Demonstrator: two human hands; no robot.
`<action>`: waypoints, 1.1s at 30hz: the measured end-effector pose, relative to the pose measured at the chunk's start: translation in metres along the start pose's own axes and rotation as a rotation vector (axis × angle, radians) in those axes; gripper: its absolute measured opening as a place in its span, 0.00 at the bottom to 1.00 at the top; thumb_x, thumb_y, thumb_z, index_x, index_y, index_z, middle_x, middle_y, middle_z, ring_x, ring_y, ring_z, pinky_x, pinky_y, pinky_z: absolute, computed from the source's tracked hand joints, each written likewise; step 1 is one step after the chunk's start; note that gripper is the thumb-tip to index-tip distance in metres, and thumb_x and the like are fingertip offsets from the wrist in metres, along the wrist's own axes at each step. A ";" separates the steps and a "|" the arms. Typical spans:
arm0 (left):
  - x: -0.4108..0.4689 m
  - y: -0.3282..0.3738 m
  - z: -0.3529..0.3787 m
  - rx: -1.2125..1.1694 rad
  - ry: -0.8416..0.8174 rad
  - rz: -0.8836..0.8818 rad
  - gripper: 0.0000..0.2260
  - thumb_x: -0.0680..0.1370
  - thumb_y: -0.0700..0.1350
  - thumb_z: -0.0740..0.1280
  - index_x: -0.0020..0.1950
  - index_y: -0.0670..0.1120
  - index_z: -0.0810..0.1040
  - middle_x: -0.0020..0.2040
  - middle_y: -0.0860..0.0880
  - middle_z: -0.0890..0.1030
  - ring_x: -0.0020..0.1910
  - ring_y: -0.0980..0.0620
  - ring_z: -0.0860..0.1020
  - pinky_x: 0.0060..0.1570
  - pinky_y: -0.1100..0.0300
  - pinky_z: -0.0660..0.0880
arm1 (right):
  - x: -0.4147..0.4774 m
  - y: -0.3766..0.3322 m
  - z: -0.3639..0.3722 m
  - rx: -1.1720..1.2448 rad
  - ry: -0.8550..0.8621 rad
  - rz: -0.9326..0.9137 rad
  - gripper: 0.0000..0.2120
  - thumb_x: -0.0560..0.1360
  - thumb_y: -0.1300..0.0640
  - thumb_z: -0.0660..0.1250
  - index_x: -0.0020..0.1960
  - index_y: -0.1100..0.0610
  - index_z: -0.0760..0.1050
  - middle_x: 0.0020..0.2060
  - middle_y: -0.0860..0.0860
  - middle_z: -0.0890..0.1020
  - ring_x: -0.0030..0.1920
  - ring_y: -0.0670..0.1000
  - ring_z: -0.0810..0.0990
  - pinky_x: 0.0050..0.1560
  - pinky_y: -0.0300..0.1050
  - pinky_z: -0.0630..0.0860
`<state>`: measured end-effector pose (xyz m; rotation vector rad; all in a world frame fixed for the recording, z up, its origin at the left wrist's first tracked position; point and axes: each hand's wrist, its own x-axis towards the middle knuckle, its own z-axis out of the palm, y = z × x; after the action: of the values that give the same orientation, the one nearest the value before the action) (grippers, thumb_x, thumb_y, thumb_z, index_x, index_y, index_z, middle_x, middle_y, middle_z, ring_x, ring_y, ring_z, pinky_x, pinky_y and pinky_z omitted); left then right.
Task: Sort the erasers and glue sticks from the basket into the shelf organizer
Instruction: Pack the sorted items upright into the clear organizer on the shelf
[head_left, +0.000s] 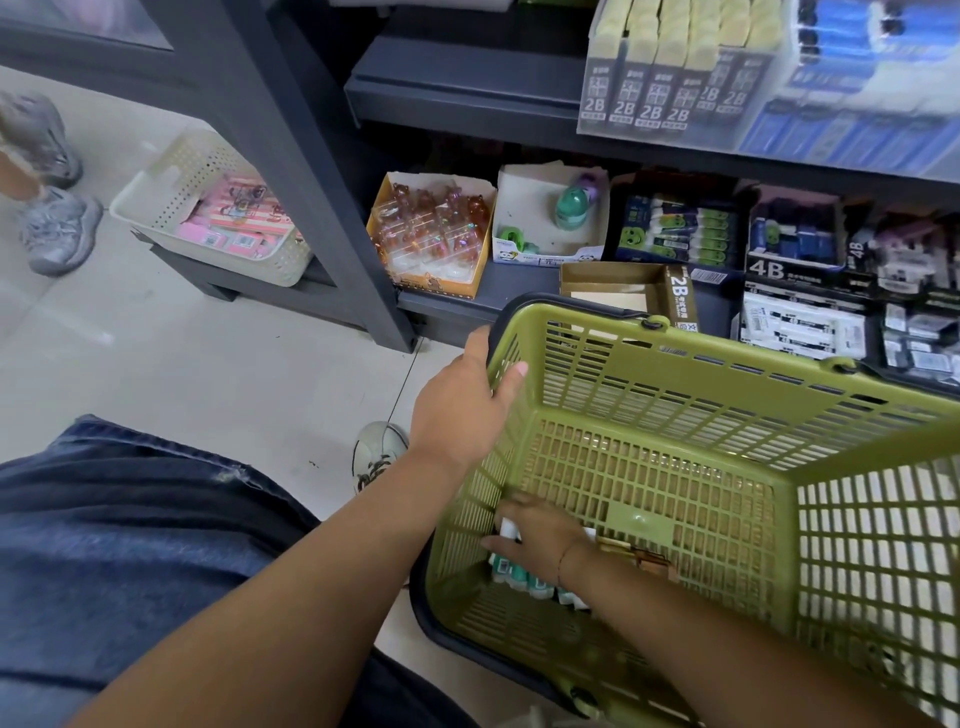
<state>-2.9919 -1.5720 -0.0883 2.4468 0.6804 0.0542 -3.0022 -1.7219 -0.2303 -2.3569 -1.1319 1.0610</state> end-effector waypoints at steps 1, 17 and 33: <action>0.000 0.000 0.000 0.000 0.000 0.000 0.21 0.81 0.59 0.56 0.71 0.52 0.64 0.46 0.52 0.81 0.44 0.49 0.78 0.44 0.53 0.76 | 0.000 0.001 0.000 -0.028 0.008 -0.011 0.19 0.76 0.38 0.60 0.54 0.54 0.72 0.55 0.51 0.74 0.55 0.54 0.75 0.50 0.47 0.74; 0.002 -0.001 0.003 0.029 0.008 0.017 0.24 0.81 0.60 0.56 0.73 0.50 0.62 0.54 0.48 0.80 0.52 0.45 0.79 0.48 0.52 0.75 | -0.023 0.004 -0.045 0.520 0.325 0.208 0.13 0.77 0.46 0.64 0.39 0.52 0.76 0.29 0.50 0.76 0.27 0.48 0.72 0.30 0.41 0.70; -0.022 0.138 -0.077 -1.163 -1.064 -0.332 0.25 0.71 0.60 0.67 0.58 0.43 0.83 0.58 0.41 0.81 0.62 0.41 0.77 0.69 0.42 0.64 | -0.127 -0.060 -0.243 0.770 0.734 -0.100 0.22 0.69 0.40 0.64 0.30 0.58 0.72 0.27 0.49 0.72 0.31 0.47 0.70 0.34 0.45 0.67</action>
<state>-2.9622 -1.6375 0.0544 0.9726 0.3470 -0.7161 -2.9071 -1.7738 0.0284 -1.7696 -0.4374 0.3924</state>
